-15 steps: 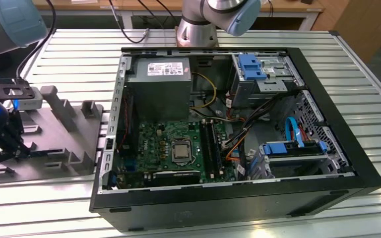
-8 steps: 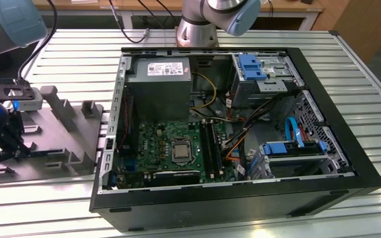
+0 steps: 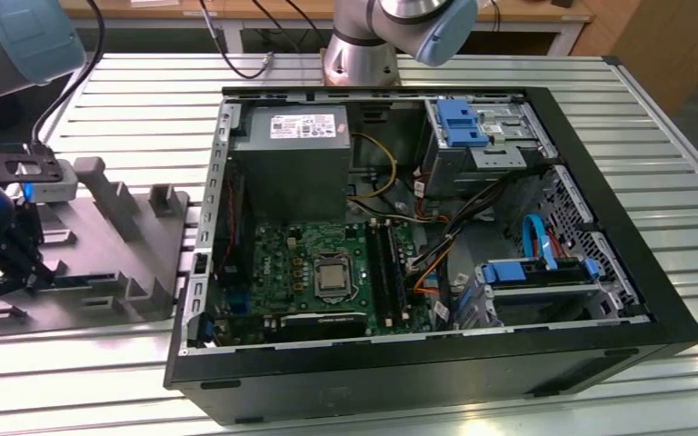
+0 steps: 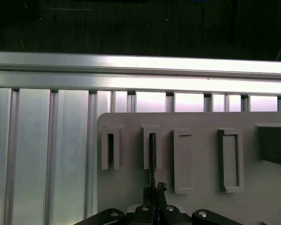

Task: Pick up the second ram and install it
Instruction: 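Pick up the second ram and move it above second insertion slot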

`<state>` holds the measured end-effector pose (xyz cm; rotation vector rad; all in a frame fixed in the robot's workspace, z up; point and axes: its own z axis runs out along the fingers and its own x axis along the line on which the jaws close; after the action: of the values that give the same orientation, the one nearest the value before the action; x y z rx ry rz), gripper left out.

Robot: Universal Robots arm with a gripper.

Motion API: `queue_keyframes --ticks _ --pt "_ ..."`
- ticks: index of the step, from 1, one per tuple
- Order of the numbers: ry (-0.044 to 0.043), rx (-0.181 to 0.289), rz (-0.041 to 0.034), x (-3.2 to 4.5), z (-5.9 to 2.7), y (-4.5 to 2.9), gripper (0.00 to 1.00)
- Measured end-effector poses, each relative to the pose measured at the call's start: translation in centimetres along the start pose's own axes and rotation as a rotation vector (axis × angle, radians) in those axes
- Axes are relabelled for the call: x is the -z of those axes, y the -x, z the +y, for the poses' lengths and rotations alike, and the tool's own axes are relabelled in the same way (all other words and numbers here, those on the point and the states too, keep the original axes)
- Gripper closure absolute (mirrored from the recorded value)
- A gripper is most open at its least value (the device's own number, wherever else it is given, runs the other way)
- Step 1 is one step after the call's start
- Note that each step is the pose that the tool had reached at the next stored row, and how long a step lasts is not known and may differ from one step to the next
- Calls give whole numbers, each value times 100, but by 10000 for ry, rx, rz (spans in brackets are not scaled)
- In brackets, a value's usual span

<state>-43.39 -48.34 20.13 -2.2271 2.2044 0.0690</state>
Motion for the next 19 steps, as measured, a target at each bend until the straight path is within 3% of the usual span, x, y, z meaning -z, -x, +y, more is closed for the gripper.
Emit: queue_keyframes --ticks 10,19 --pt "5 0 20 10 0 0 89" --pt "2 -1 21 179 5 7 89"
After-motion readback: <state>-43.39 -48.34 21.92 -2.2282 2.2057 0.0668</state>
